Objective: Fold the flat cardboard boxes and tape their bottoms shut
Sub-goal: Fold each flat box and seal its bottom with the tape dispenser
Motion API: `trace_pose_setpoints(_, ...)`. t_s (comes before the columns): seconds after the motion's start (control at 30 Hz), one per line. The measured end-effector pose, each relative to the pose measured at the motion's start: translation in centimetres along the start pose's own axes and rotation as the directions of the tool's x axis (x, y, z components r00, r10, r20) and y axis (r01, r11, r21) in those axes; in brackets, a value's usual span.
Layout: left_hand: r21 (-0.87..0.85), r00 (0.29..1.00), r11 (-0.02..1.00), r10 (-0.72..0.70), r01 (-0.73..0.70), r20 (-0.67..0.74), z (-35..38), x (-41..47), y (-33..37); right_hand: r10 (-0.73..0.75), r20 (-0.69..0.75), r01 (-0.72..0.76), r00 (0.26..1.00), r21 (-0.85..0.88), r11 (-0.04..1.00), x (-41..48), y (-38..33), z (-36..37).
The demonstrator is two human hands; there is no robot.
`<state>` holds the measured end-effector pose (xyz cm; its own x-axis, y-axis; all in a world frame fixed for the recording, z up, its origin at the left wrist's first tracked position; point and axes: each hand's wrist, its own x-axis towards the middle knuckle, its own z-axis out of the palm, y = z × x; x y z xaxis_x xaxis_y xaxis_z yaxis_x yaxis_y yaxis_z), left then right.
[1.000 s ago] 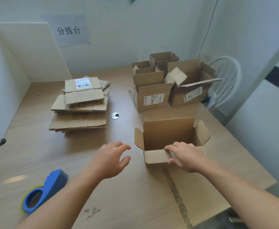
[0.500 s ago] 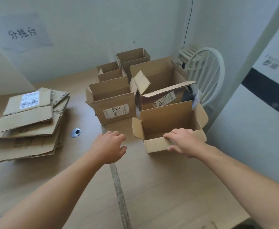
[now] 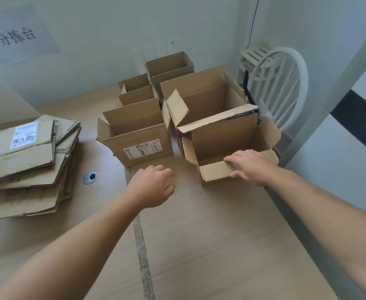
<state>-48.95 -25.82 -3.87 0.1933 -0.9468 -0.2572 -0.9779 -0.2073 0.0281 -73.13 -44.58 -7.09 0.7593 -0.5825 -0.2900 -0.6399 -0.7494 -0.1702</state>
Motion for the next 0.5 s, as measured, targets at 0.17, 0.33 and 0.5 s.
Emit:
trace_pose_setpoints(0.17,-0.026,1.000,0.999,-0.020,0.020,0.019,0.3,0.4,0.1,-0.029,-0.029,0.029,0.999,0.003,1.000,0.4,0.8,-0.2)
trace_pose_setpoints(0.33,-0.027,0.999,0.999,-0.025,0.026,0.033,0.7,-0.2,0.3,0.004,-0.080,-0.003,0.997,0.005,1.000,0.3,0.4,-0.1)
trace_pose_setpoints(0.5,-0.050,0.999,0.998,-0.039,0.040,0.015,0.7,-0.9,-0.2,0.039,-0.123,-0.038,0.992,0.015,0.999,-0.6,-0.8,-0.6)
